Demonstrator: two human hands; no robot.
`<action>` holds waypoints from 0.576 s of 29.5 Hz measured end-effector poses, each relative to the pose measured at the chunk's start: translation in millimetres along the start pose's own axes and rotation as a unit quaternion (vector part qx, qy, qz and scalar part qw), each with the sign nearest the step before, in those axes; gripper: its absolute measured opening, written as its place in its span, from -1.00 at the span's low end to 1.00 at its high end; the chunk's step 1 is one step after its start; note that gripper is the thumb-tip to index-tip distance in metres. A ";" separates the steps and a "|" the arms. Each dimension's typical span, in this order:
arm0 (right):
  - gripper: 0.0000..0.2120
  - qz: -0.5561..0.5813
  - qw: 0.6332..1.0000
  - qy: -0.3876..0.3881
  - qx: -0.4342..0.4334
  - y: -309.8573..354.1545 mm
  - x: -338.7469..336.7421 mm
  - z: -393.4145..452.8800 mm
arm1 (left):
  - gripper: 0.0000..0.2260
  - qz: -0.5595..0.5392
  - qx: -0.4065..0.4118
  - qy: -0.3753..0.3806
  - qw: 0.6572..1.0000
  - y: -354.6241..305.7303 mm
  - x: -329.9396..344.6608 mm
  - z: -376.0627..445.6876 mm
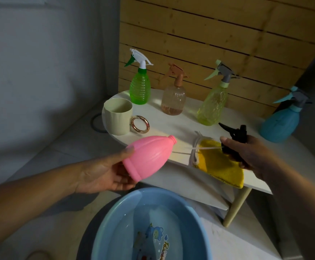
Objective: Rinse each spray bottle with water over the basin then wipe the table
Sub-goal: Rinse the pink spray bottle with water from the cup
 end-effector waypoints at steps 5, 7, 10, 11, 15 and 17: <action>-0.38 -0.082 0.993 -0.078 -0.013 -6.8 -5.7 4.4 | -0.19 0.056 0.017 0.088 0.994 -1.6 13.8 -4.9; -0.36 -0.118 0.989 -0.085 0.002 -12.6 -4.5 8.0 | -0.20 0.094 0.022 0.093 0.991 1.0 16.2 -5.6; -0.16 -0.155 0.980 -0.121 0.028 -16.2 -7.4 8.7 | -0.13 0.154 0.030 0.084 0.984 8.4 18.6 -1.4; -0.06 -0.168 0.977 -0.128 0.033 -17.1 -6.3 11.3 | -0.12 0.170 0.039 0.083 0.981 9.3 18.7 -1.2; 0.02 -0.263 0.952 -0.153 0.029 -4.4 -4.4 9.2 | -0.11 0.193 0.067 0.068 0.977 6.5 18.7 3.9; -0.19 -0.313 0.930 -0.194 -0.016 12.1 1.1 -2.4 | -0.07 0.199 0.071 0.044 0.977 5.0 13.0 3.5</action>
Point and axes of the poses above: each hand's wrist, its own z-axis towards the middle knuckle, its own x-axis out of the palm, y = z × x, the point moved 7 cm from there along z, towards the middle knuckle, and after that the axes turned 6 degrees about y, right-handed, at the moved point
